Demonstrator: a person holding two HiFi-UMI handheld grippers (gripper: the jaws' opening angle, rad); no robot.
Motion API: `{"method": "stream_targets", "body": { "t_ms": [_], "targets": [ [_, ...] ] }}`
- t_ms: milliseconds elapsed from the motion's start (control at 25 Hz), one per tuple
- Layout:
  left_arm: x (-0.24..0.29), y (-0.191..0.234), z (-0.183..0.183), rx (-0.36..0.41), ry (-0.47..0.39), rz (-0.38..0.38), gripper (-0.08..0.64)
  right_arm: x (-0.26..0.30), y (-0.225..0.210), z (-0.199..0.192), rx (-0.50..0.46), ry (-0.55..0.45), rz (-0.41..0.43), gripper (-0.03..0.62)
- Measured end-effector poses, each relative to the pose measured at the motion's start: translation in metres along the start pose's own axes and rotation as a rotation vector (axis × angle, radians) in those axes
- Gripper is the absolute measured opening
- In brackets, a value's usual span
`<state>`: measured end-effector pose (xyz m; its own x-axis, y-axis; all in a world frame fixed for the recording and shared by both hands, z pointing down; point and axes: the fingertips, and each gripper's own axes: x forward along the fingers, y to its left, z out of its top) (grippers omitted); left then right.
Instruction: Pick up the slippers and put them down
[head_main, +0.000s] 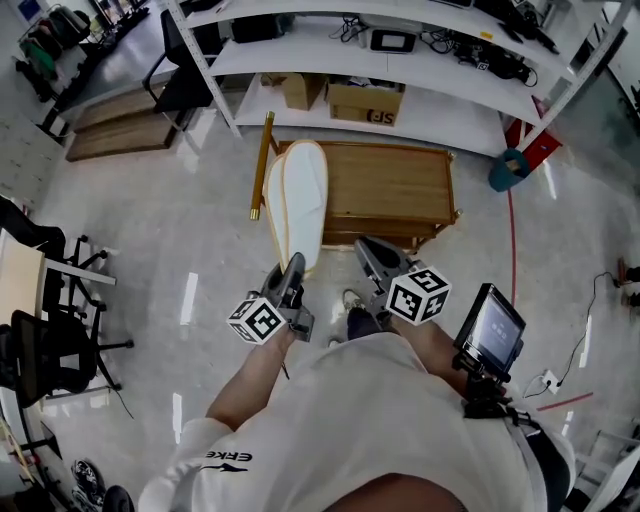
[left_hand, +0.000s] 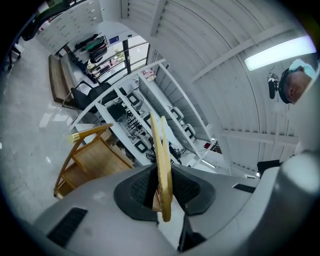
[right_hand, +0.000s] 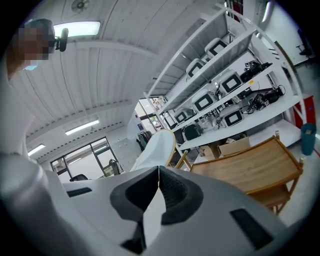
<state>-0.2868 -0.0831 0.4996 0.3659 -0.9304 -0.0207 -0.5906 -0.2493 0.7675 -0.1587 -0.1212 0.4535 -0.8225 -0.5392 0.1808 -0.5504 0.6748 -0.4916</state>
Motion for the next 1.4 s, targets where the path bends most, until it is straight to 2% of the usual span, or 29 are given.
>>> {"method": "stream_targets", "body": {
  "t_ms": [480, 760, 1400],
  "targets": [
    [-0.035, -0.016, -0.011, 0.002, -0.014, -0.021, 0.064, -0.028, 0.025, -0.021, -0.002, -0.008, -0.014, 0.006],
    [-0.038, -0.020, -0.010, 0.013, -0.018, -0.035, 0.064, -0.031, 0.027, -0.020, -0.004, -0.019, -0.012, 0.006],
    [-0.036, -0.023, -0.011, -0.021, -0.028, -0.046, 0.064, -0.039, 0.025, -0.022, -0.004, -0.023, -0.032, 0.006]
  ]
}}
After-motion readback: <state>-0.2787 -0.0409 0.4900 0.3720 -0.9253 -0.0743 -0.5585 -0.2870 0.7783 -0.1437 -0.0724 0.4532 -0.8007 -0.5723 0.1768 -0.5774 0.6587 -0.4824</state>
